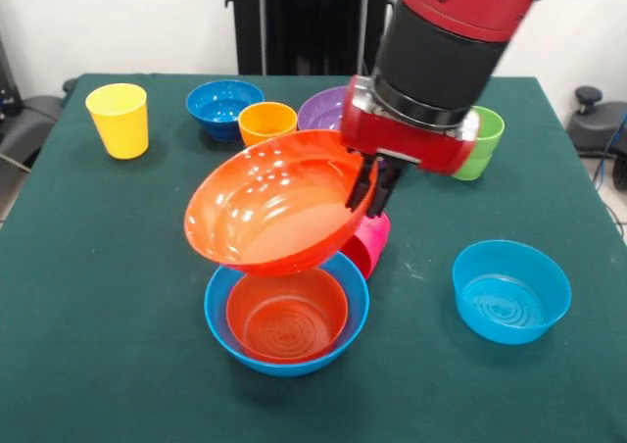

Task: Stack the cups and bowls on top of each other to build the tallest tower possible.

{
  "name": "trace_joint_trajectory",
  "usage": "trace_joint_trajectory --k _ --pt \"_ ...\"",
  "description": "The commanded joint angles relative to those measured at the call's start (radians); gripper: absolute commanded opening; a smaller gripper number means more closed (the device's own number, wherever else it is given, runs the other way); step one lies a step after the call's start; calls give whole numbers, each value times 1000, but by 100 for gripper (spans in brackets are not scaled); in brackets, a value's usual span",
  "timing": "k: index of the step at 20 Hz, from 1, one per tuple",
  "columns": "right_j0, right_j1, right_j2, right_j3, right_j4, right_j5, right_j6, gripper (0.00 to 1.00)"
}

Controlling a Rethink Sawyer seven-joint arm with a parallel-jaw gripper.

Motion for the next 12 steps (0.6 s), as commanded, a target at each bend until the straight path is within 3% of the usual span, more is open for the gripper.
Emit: trace_joint_trajectory --k 1,12 --pt "49 74 12 -70 -89 98 -53 0" --pt "69 108 -25 -50 -100 20 -50 0"
